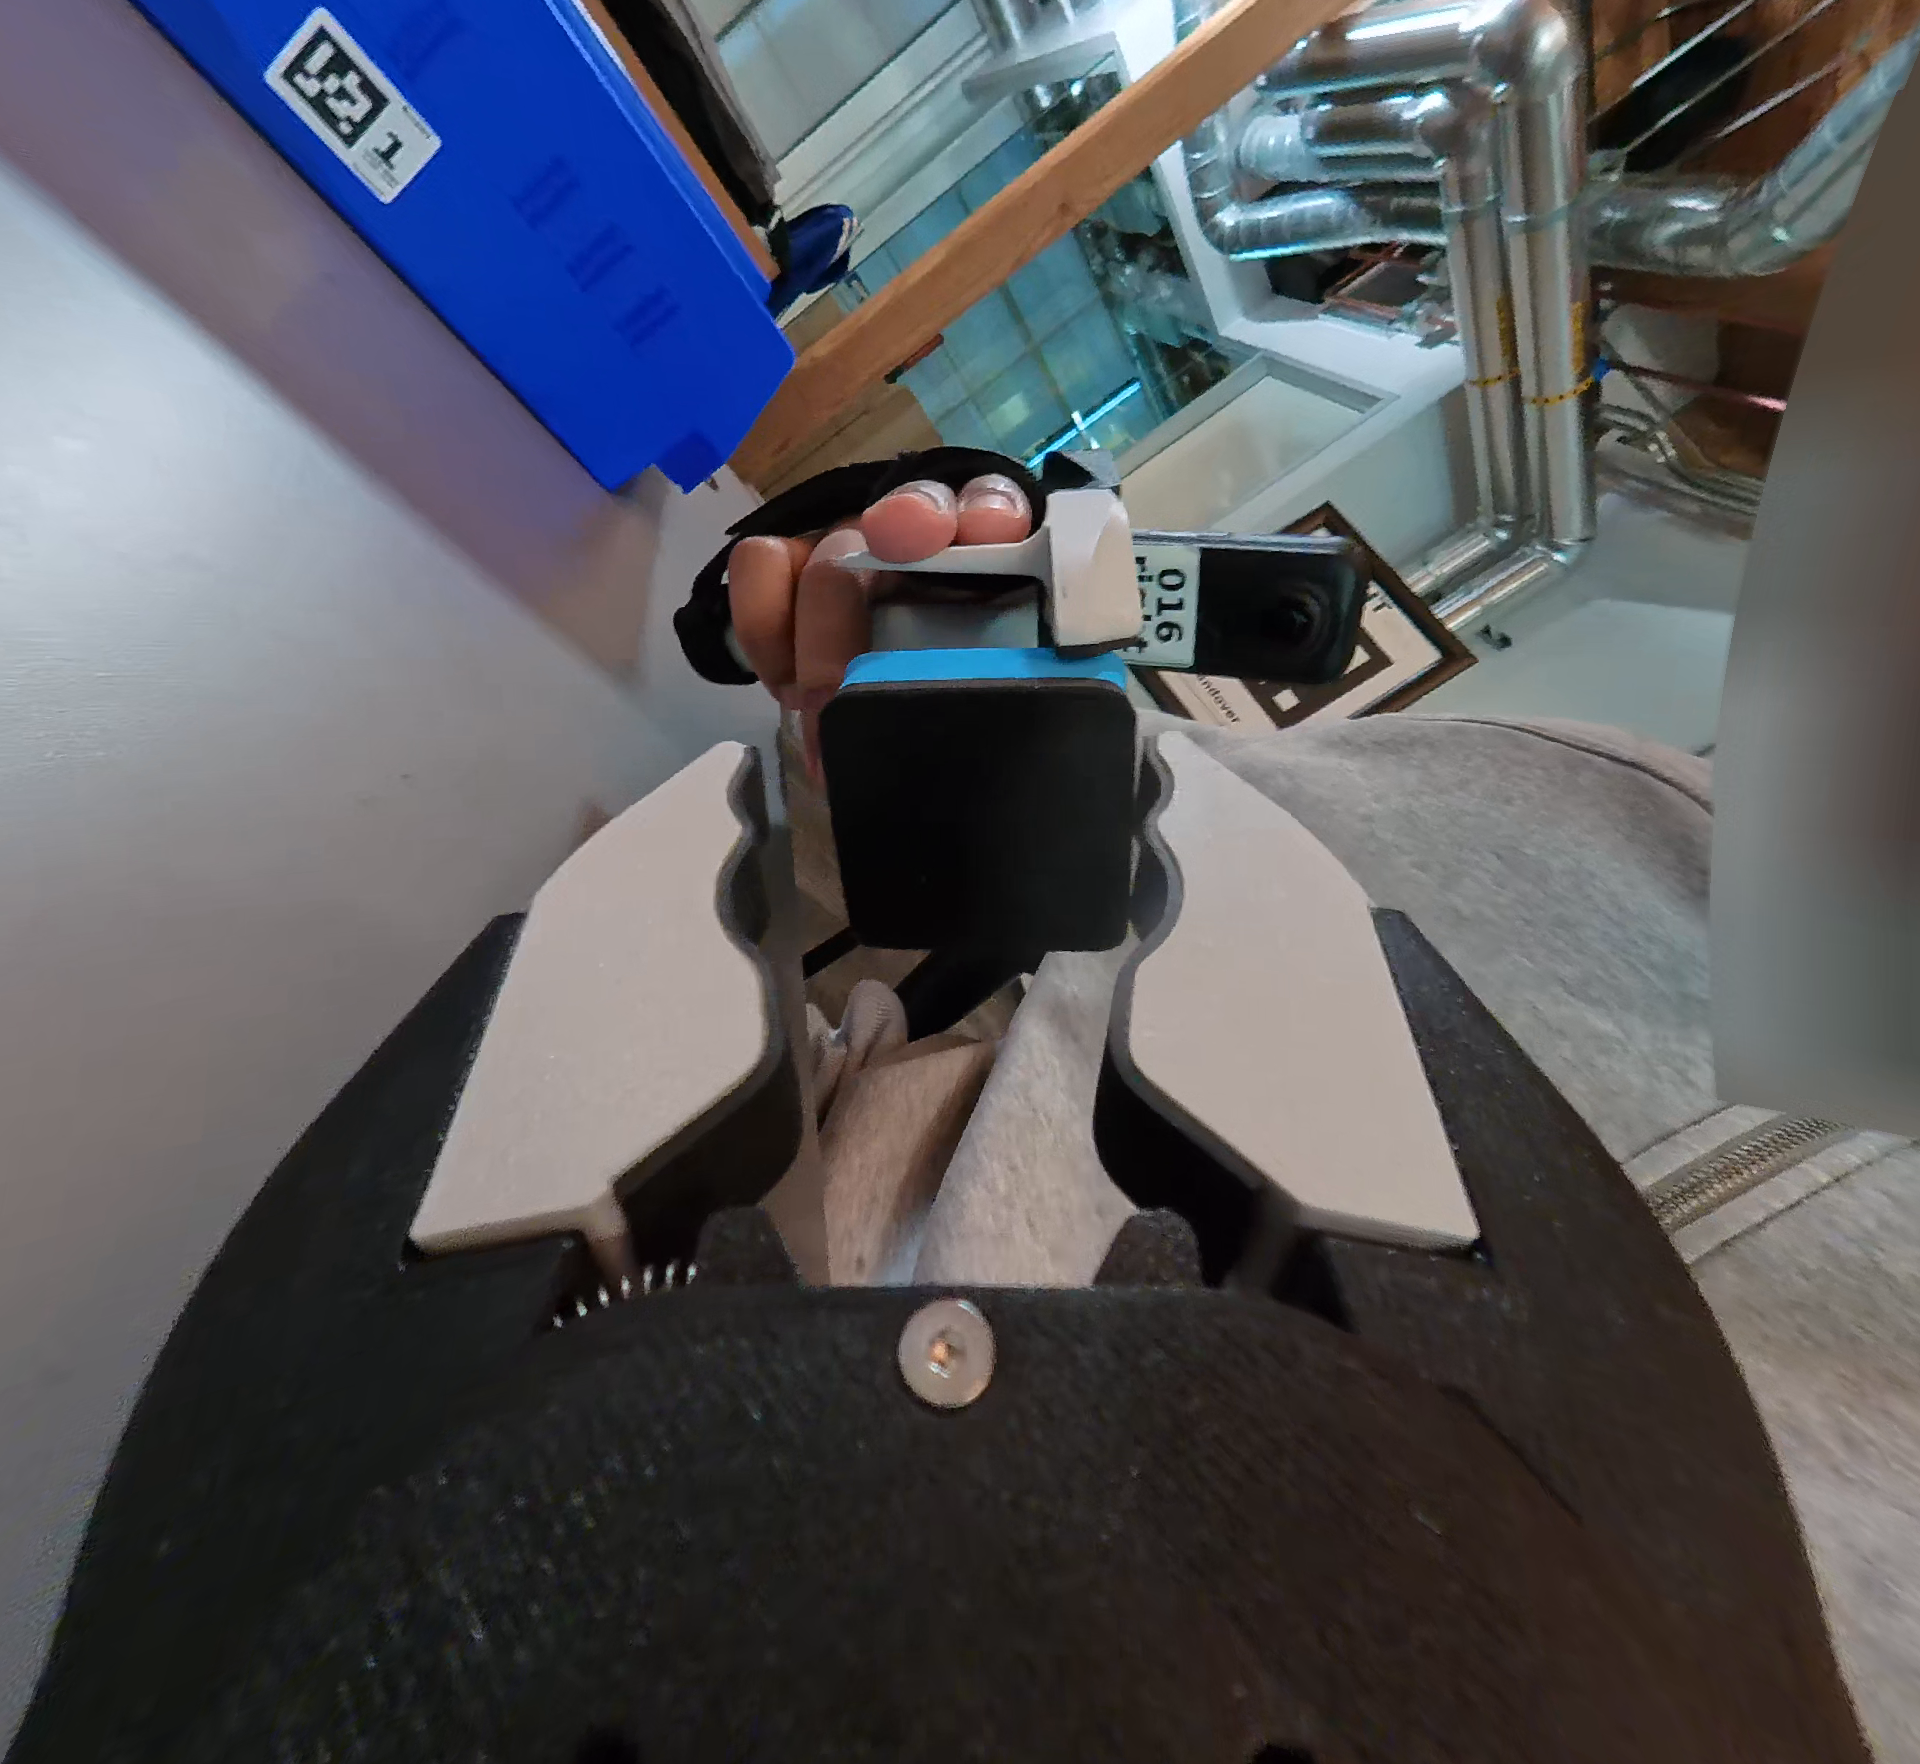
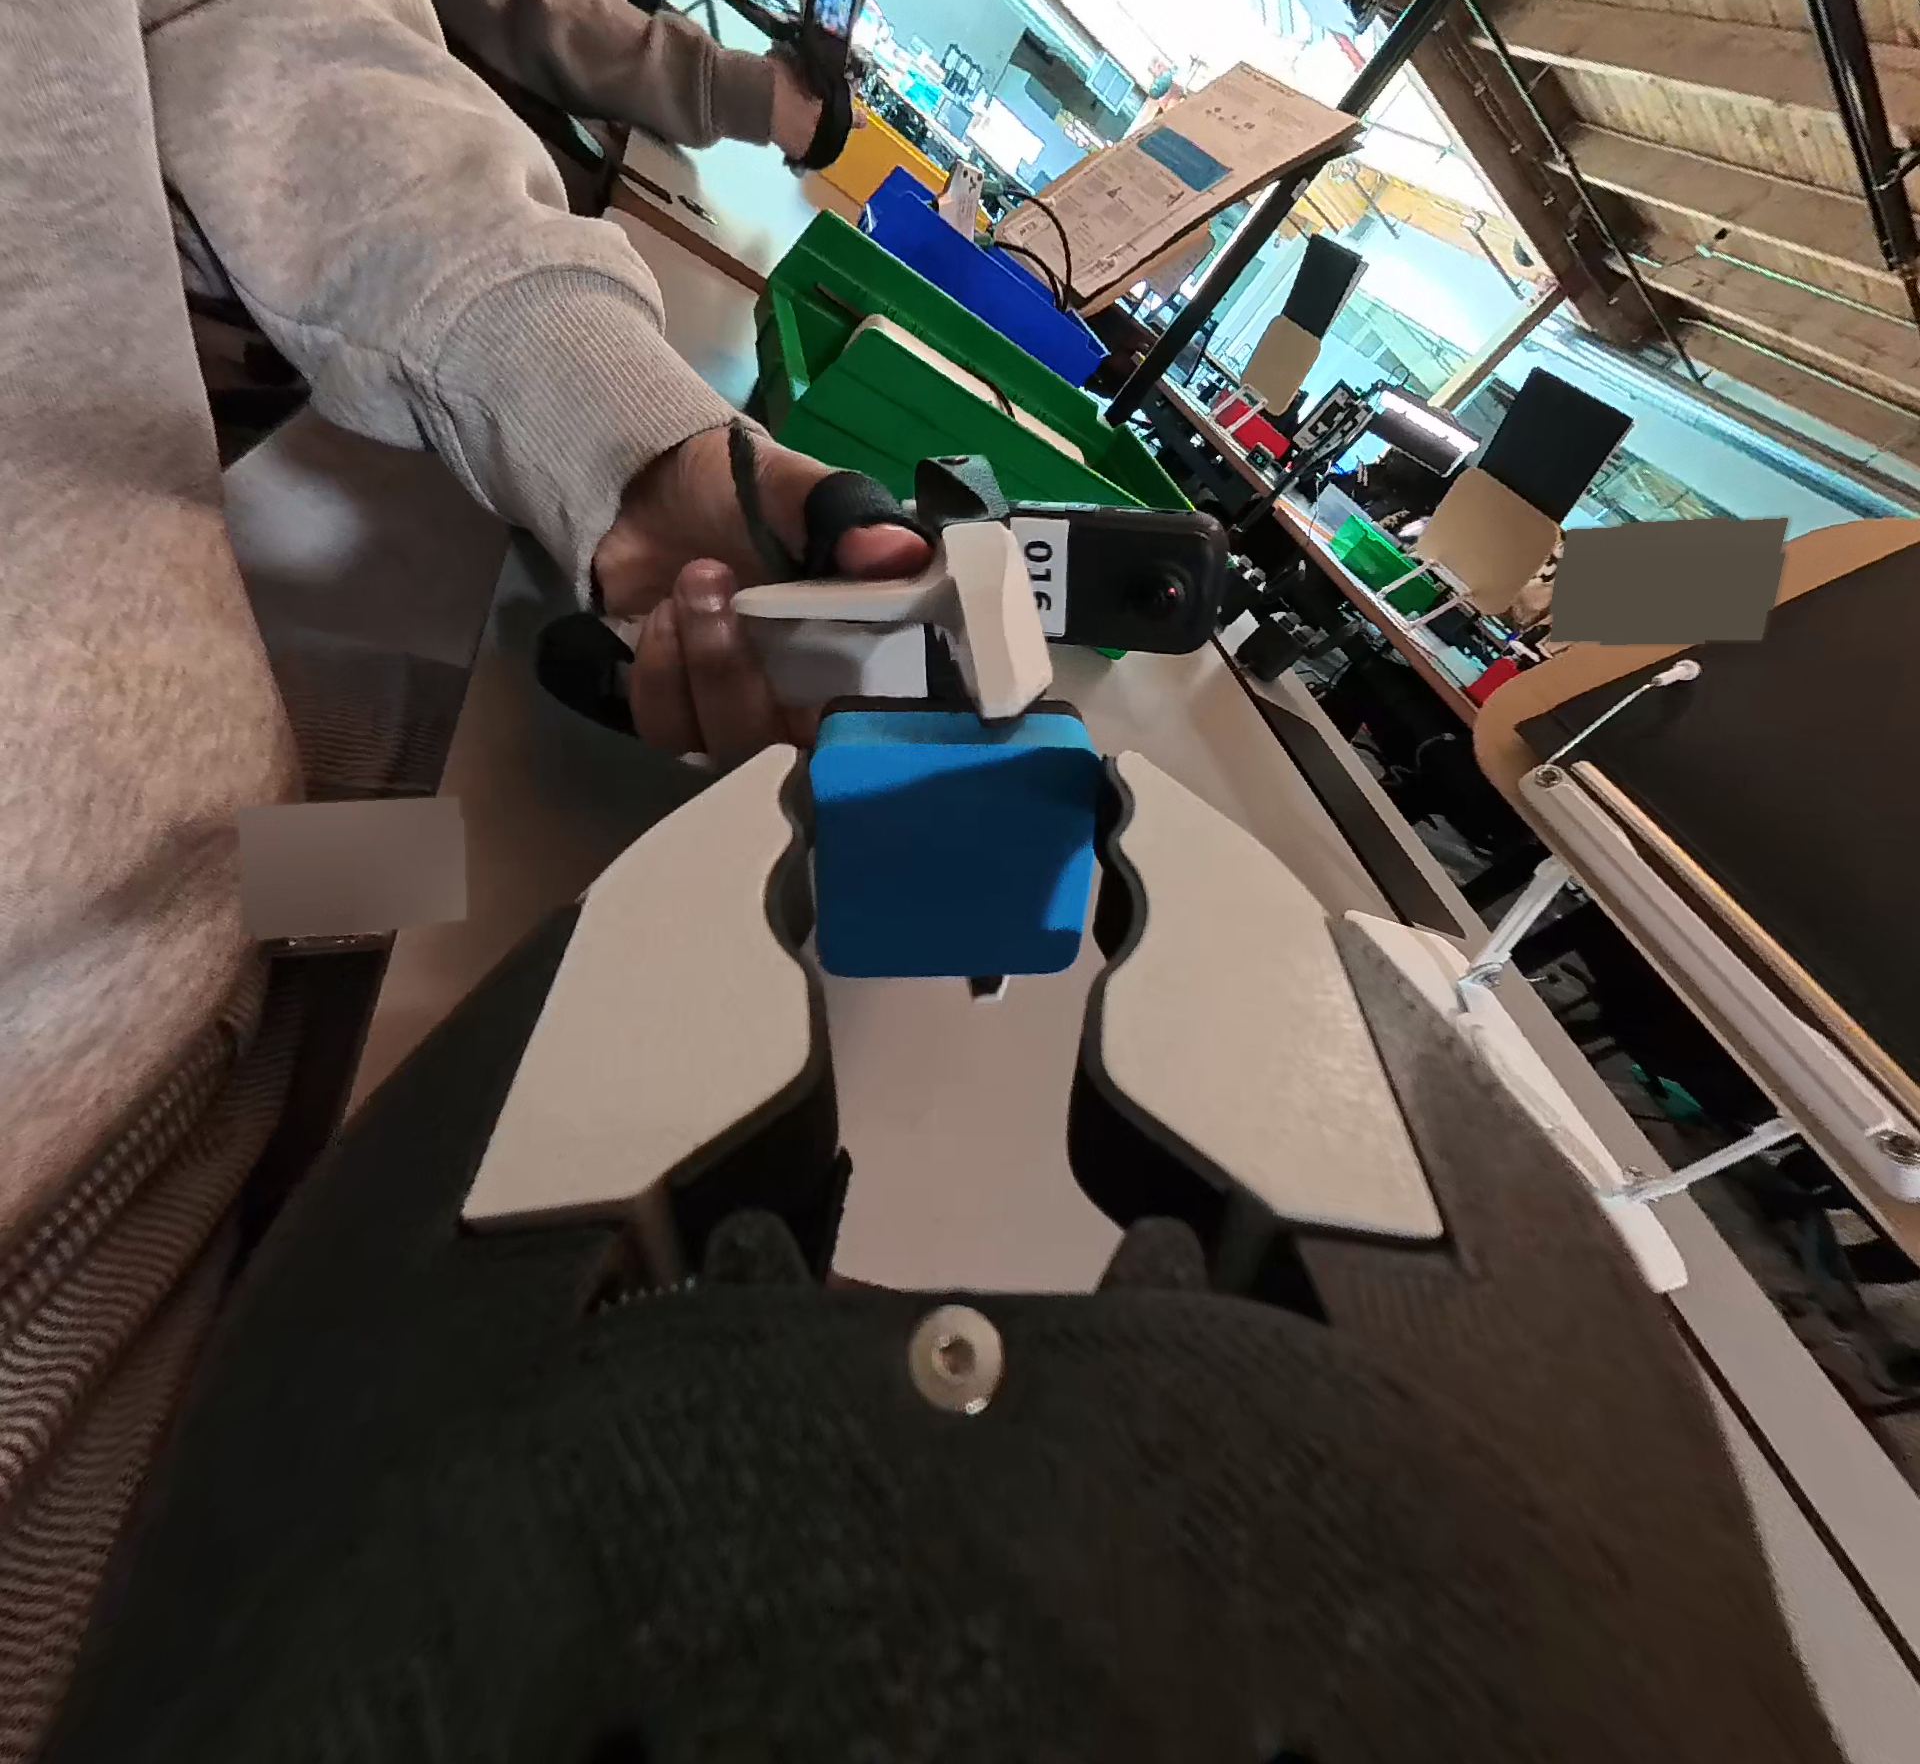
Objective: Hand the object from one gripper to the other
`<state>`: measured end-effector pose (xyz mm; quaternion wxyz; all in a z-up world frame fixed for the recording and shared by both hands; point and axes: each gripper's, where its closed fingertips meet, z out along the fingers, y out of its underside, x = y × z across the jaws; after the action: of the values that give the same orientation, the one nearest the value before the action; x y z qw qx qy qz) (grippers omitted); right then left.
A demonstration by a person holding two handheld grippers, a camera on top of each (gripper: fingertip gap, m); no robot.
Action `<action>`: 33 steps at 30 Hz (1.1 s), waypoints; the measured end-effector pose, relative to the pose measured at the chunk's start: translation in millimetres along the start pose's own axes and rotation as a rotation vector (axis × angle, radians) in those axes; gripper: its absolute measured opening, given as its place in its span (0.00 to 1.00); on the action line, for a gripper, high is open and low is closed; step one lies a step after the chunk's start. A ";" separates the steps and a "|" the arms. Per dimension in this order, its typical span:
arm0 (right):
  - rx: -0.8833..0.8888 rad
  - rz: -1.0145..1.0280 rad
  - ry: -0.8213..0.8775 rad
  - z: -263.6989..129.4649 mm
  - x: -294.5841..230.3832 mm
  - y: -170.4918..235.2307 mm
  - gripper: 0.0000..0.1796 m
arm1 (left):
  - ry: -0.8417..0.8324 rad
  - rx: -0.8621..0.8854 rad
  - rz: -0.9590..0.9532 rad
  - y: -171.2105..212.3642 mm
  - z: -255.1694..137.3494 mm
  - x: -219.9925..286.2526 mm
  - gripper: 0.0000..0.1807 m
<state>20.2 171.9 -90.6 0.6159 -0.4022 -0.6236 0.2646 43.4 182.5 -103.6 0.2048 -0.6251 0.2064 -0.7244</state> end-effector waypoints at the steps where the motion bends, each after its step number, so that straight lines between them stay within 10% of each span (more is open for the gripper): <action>1: -0.001 -0.001 0.001 -0.1 0.2 0.2 0.30 | 0.017 0.009 -0.003 -1.6 -0.6 2.5 0.35; 12: -0.037 0.032 0.053 1.6 9.4 9.4 0.34 | -0.032 0.054 0.055 -11.1 -6.2 -0.7 0.29; 22: 0.061 0.849 0.098 -8.0 53.3 28.7 0.37 | -0.214 0.219 0.293 -43.6 -28.8 -4.2 0.29; 33: 0.038 1.102 -0.088 14.8 19.5 26.5 0.35 | -0.264 0.192 0.461 -40.4 -22.6 2.9 0.29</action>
<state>11.9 204.6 -103.2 0.3670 -0.6464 -0.3410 0.5755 19.1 215.4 -81.7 0.4476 -0.6284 0.2451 -0.5872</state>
